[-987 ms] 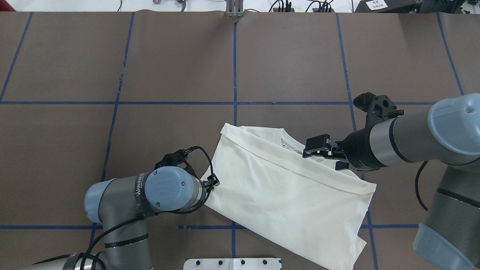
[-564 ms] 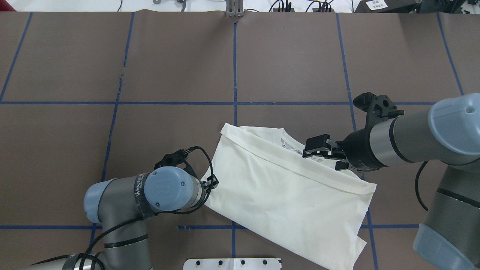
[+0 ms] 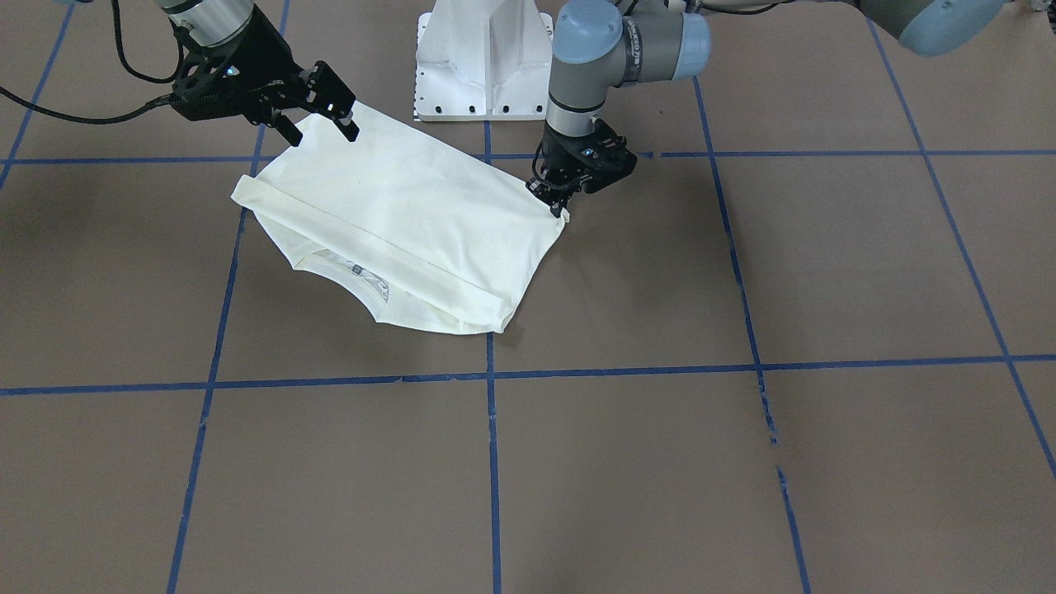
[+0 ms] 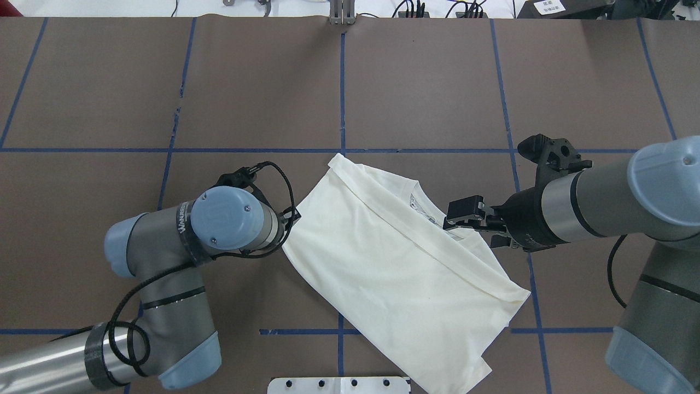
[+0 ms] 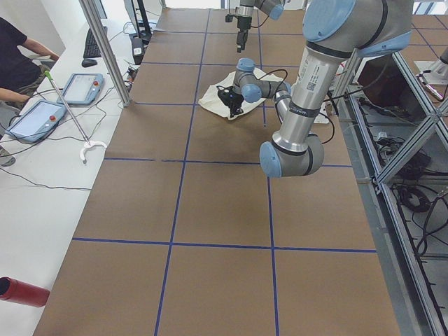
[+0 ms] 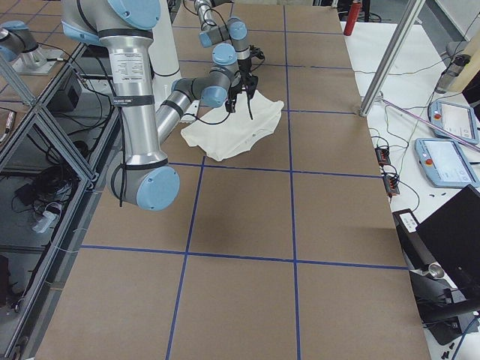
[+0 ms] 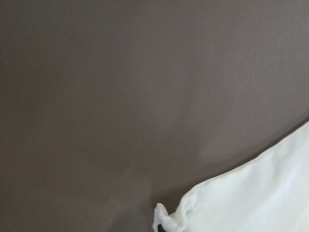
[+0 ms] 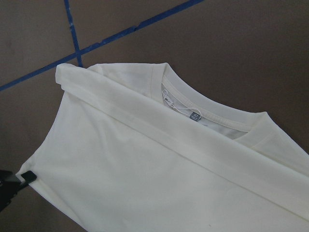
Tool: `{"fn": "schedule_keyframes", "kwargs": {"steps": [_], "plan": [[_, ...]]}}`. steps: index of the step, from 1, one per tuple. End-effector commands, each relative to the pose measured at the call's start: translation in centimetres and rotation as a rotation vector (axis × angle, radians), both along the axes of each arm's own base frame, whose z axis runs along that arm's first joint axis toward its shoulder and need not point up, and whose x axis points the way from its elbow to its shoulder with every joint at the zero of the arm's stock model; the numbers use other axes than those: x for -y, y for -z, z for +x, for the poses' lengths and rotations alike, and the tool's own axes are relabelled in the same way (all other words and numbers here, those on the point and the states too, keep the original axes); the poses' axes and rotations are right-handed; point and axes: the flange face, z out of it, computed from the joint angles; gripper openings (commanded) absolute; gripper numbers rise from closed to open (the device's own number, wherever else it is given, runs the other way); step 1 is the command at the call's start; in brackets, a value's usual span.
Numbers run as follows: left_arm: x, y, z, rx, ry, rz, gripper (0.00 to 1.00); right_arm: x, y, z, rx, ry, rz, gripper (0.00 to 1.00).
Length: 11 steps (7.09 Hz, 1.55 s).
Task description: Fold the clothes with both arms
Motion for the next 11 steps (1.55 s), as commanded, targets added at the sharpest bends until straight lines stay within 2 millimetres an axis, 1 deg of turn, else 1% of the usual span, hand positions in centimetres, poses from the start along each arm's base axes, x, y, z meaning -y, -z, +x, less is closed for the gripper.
{"fn": "schedule_keyframes", "kwargs": {"steps": [1, 2, 3, 4, 5, 6, 7, 8, 9, 11], "plan": [[9.4, -1.1, 0.0, 0.011, 0.064, 0.071, 0.00, 0.0, 0.1, 0.0, 0.002, 0.002, -0.001, 1.00], [14.8, -2.9, 0.5, 0.035, 0.077, 0.114, 0.00, 0.0, 0.1, 0.0, 0.002, 0.004, -0.001, 1.00], [19.0, -3.1, 0.3, 0.012, 0.095, 0.172, 0.00, 0.0, 0.1, -0.1, 0.004, 0.004, -0.002, 1.00], [22.0, -1.9, 0.4, 0.029, 0.090, 0.211, 0.00, 0.0, 0.3, -0.1, 0.007, 0.006, -0.001, 1.00], [23.8, -1.2, 0.5, 0.027, 0.090, 0.243, 0.00, 0.0, 0.2, -0.1, 0.006, 0.007, -0.002, 1.00], [25.0, -1.8, 1.7, -0.009, 0.096, 0.274, 0.00, 0.0, 0.2, -0.1, 0.005, 0.007, -0.003, 1.00], [25.8, -1.6, 2.7, -0.027, 0.099, 0.291, 0.00, 0.0, 0.2, -0.1, 0.006, 0.006, -0.002, 1.00], [26.2, -1.7, 2.5, -0.008, 0.128, 0.308, 0.00, 0.0, 0.2, -0.1, 0.005, 0.004, -0.001, 1.00], [26.4, -2.5, 2.6, -0.001, 0.134, 0.328, 0.00, 0.0, 0.2, -0.2, 0.005, 0.006, -0.001, 1.00], [26.6, -2.6, 2.7, -0.011, 0.136, 0.340, 0.00, 0.0, 0.1, -0.3, 0.001, 0.004, 0.000, 1.00]]}}
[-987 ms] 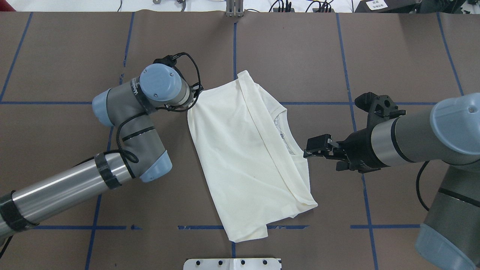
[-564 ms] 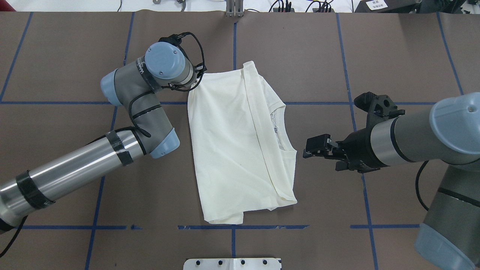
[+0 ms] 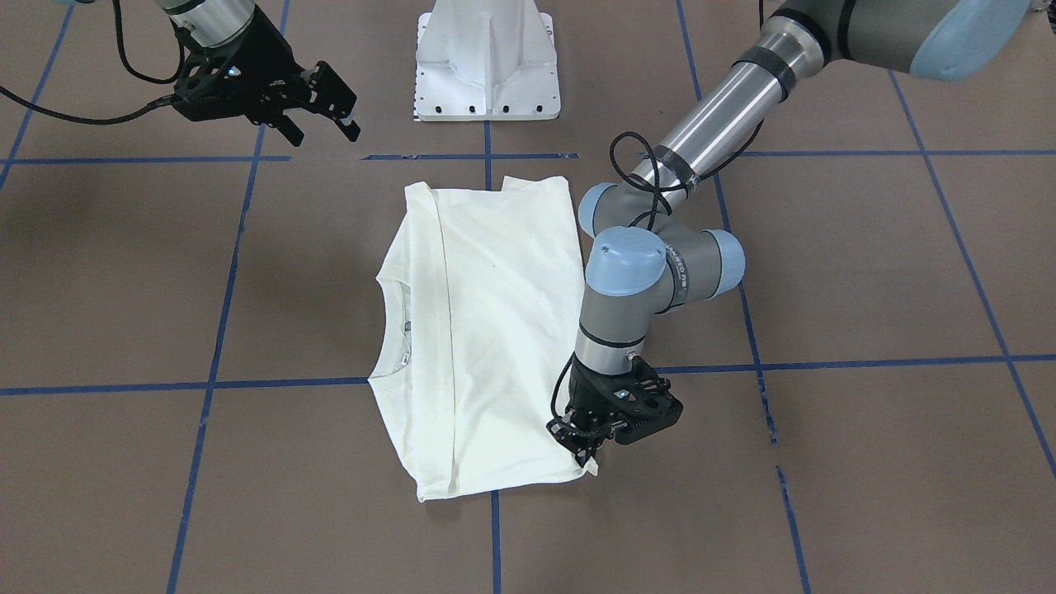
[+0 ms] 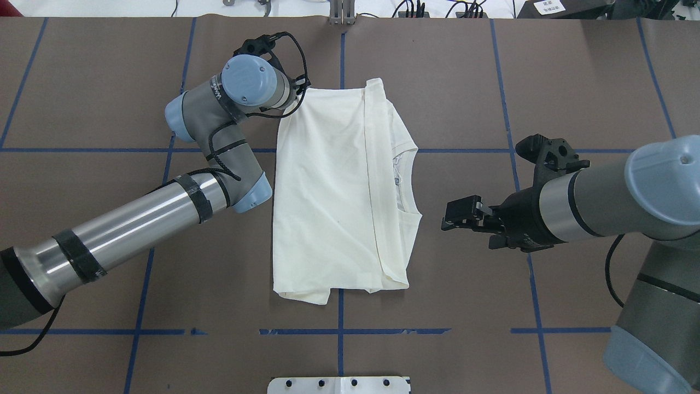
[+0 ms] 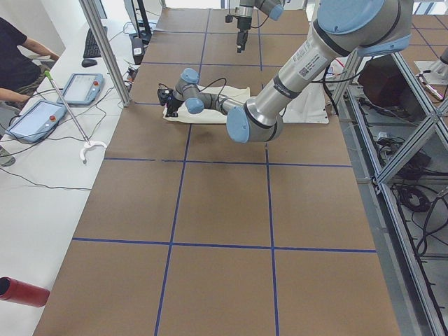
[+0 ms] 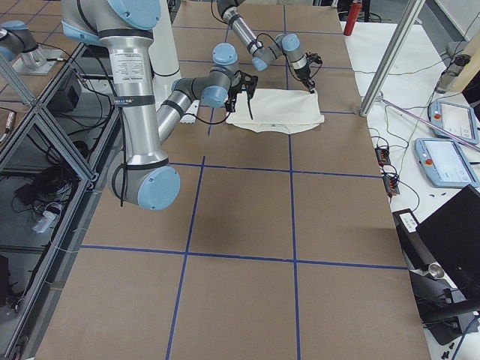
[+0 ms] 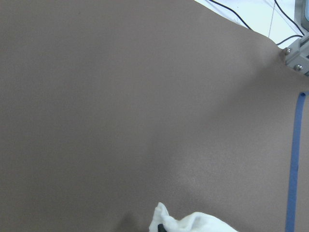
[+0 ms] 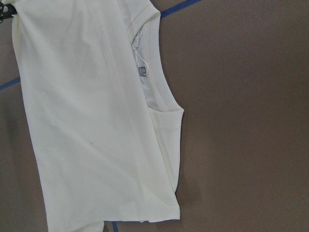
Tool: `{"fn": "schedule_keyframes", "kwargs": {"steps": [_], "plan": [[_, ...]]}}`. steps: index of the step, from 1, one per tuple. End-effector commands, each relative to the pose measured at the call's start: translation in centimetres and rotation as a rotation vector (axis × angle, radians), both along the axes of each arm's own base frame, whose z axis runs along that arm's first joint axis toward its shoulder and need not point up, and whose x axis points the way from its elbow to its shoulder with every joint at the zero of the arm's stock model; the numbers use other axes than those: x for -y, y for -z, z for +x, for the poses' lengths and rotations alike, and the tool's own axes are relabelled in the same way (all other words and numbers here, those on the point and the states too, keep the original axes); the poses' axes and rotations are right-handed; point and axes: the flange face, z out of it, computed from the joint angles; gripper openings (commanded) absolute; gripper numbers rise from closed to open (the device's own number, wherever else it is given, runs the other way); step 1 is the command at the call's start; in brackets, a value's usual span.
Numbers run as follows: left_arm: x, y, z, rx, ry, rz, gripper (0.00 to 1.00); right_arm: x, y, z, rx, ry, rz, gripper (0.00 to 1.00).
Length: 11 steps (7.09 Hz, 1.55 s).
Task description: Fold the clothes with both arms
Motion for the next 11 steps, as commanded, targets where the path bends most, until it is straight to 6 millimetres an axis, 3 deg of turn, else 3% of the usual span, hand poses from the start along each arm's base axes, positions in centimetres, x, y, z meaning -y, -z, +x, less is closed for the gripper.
{"fn": "schedule_keyframes", "kwargs": {"steps": [1, 2, 3, 4, 6, 7, 8, 9, 11], "plan": [[0.2, -0.3, 0.1, -0.014, 0.002, 0.018, 0.00, 0.0, -0.1, -0.1, -0.002, -0.002, 0.002, 1.00], [0.2, -0.4, 0.2, -0.013, 0.003, 0.019, 0.00, 0.0, 0.0, -0.1, -0.001, 0.000, 0.003, 1.00], [0.3, -0.4, 0.0, -0.014, 0.006, 0.023, 0.68, 0.0, 0.0, -0.1, -0.001, 0.000, 0.003, 1.00], [0.6, 0.6, 0.0, 0.006, 0.004, 0.066, 1.00, 0.0, 0.0, -0.1, -0.001, -0.001, 0.003, 1.00], [3.3, 1.2, -3.4, 0.052, -0.027, 0.116, 1.00, -0.2, 0.1, -0.4, -0.002, 0.001, 0.006, 1.00], [3.8, 0.9, -4.4, 0.076, -0.097, 0.070, 1.00, 0.2, -0.1, -1.6, -0.013, -0.003, 0.013, 1.00], [2.9, 3.0, -5.6, 0.118, -0.165, 0.048, 1.00, 0.8, 0.2, -3.8, -0.025, 0.002, 0.012, 1.00], [-0.1, 3.3, -8.2, 0.135, -0.201, 0.042, 1.00, 0.7, 0.2, -5.6, -0.039, -0.001, 0.022, 1.00], [-9.6, 5.4, -16.2, 0.079, -0.278, 0.032, 1.00, 0.5, 1.9, -9.5, -0.135, 0.041, 0.066, 1.00]]}}
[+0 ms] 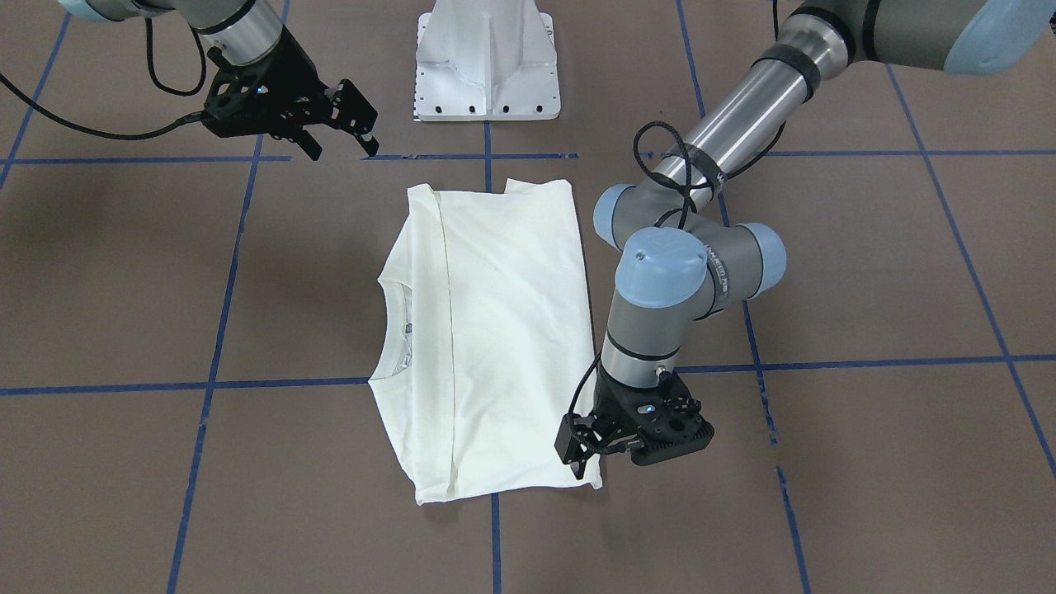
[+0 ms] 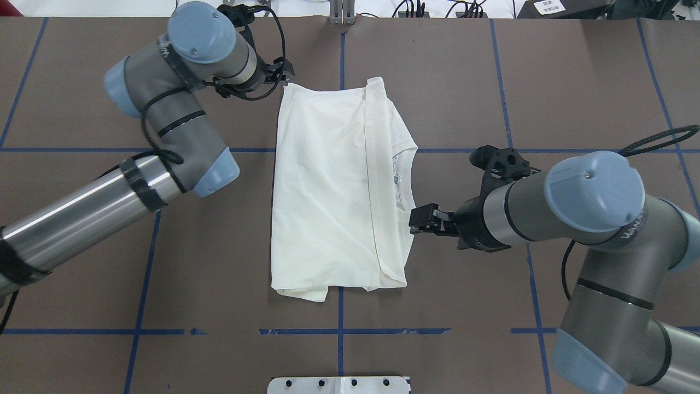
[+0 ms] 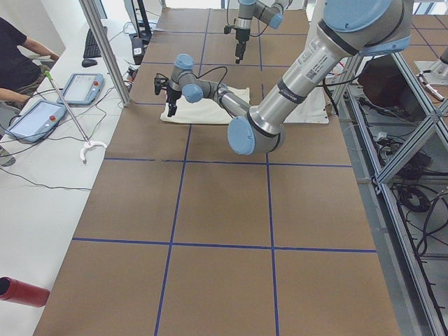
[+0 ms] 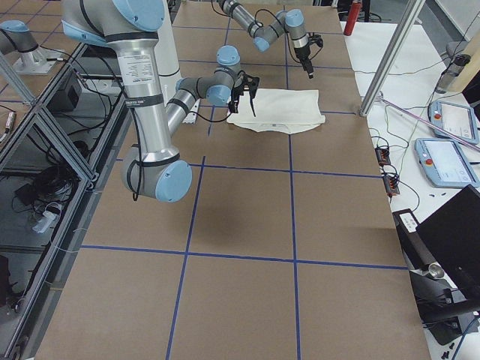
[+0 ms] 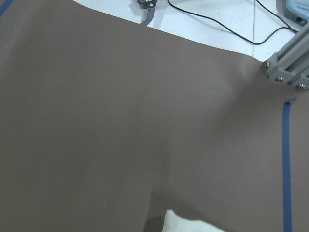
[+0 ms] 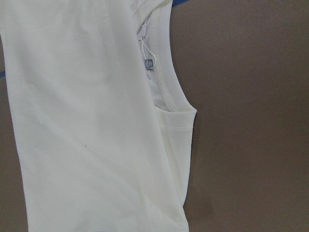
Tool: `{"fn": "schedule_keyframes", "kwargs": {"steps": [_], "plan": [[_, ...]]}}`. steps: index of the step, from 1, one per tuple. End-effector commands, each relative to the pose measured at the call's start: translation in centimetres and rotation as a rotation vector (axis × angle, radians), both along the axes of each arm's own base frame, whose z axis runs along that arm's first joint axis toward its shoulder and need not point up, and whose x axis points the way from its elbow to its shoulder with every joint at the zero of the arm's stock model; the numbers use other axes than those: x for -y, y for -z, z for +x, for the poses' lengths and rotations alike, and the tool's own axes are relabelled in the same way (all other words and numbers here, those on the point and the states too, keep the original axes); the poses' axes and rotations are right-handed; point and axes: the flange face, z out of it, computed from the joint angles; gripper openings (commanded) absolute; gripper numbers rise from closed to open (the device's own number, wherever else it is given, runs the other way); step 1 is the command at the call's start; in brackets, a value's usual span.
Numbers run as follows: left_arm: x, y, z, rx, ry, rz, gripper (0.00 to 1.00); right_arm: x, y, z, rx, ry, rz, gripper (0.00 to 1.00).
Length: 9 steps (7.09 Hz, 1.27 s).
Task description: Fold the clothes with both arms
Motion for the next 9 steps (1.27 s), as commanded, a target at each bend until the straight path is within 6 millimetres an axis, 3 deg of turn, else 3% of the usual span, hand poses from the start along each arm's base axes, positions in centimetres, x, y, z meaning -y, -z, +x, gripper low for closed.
{"fn": "schedule_keyframes", "kwargs": {"steps": [1, 2, 3, 4, 5, 6, 9], "plan": [[-10.7, 4.2, -8.1, -0.017, -0.076, -0.033, 1.00, 0.2, 2.2, -4.9, -0.126, 0.062, 0.085, 1.00], [-15.9, 6.9, -9.8, -0.014, -0.124, -0.044, 1.00, 1.3, 2.1, -7.6, -0.178, 0.091, 0.132, 1.00], [-19.5, 8.9, -10.7, -0.022, -0.157, -0.049, 1.00, 1.9, 1.1, -9.9, -0.217, 0.132, 0.156, 1.00], [-20.7, 9.4, -10.7, -0.035, -0.177, -0.045, 1.00, 2.0, 0.2, -11.8, -0.249, 0.174, 0.180, 1.00], [-21.2, 9.2, -10.1, -0.036, -0.187, -0.055, 1.00, 2.3, 0.4, -15.2, -0.288, 0.203, 0.167, 1.00], [-21.3, 9.0, -10.0, -0.035, -0.188, -0.061, 1.00, 2.0, 0.0, -16.6, -0.320, 0.223, 0.153, 1.00], [-21.8, 8.4, -9.4, -0.029, -0.204, -0.070, 1.00, 0.9, -1.8, -17.8, -0.414, 0.285, 0.136, 1.00]]}}
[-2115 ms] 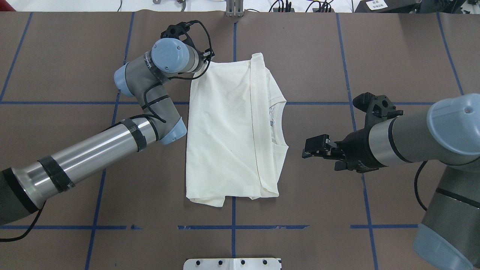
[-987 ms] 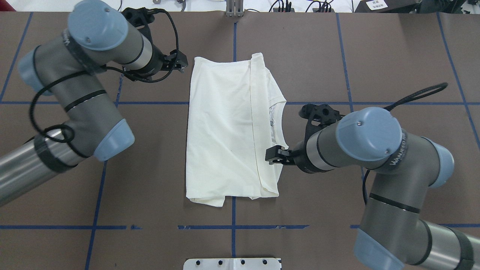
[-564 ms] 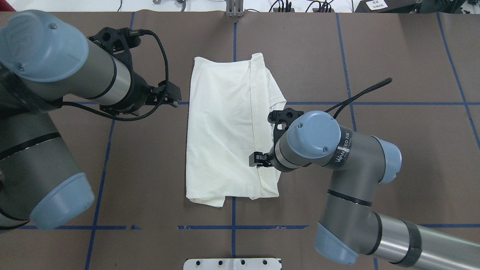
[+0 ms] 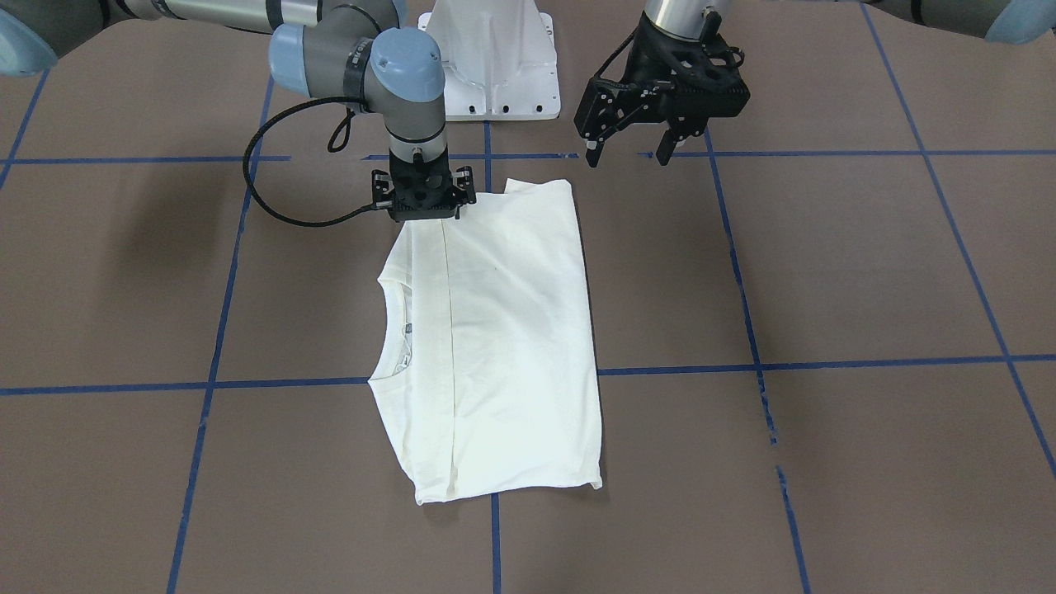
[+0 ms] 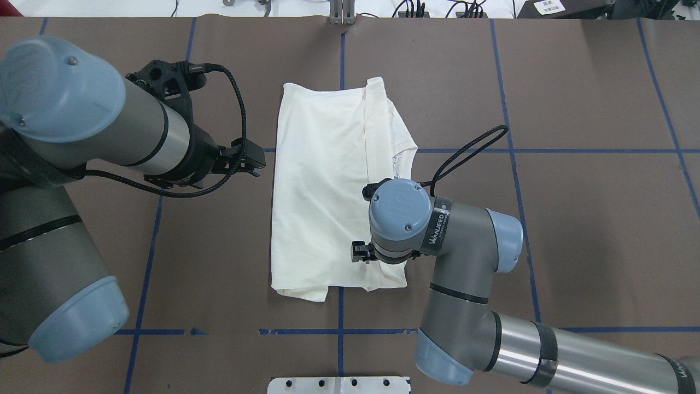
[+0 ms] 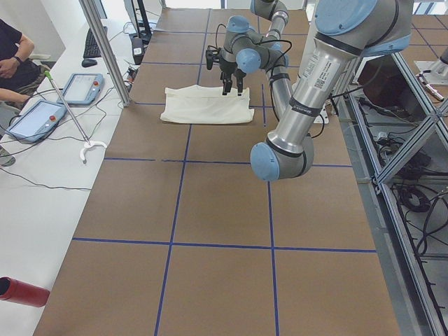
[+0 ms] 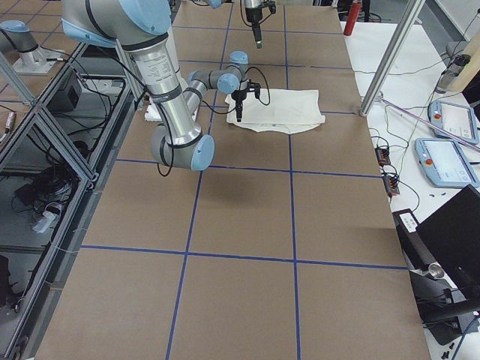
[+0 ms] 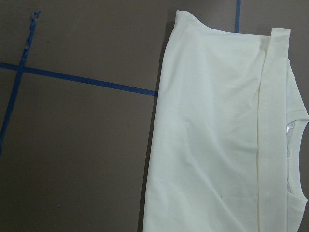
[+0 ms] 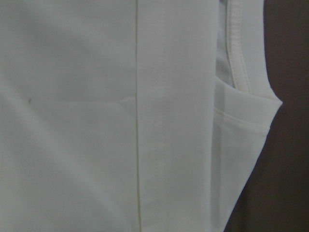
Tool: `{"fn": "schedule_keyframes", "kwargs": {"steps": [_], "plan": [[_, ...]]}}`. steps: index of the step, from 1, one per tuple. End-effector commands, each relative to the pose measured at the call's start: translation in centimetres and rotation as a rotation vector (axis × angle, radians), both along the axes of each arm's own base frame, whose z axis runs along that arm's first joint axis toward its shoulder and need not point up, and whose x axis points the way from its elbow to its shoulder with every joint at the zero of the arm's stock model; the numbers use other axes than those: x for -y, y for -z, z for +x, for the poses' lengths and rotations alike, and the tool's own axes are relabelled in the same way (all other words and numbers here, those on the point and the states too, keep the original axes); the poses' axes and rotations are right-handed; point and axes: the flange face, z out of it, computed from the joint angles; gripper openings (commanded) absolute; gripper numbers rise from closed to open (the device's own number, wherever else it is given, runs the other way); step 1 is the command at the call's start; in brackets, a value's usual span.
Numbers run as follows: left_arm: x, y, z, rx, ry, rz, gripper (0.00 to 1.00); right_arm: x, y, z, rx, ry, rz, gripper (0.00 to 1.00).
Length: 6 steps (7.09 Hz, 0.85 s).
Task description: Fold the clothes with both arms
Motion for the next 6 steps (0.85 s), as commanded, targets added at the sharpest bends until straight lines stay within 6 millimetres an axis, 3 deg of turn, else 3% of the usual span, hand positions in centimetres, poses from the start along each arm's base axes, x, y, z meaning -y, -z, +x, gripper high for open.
{"fn": "schedule_keyframes", "kwargs": {"steps": [1, 6], "plan": [[-0.5, -0.2, 0.6, -0.001, -0.007, -0.012, 1.00, -0.3, -0.6, -0.5, -0.060, 0.020, -0.016, 1.00], [-1.5, -0.3, 1.9, -0.006, -0.016, -0.034, 1.00, -0.4, -0.7, -0.4, -0.131, 0.039, -0.031, 1.00]]}}
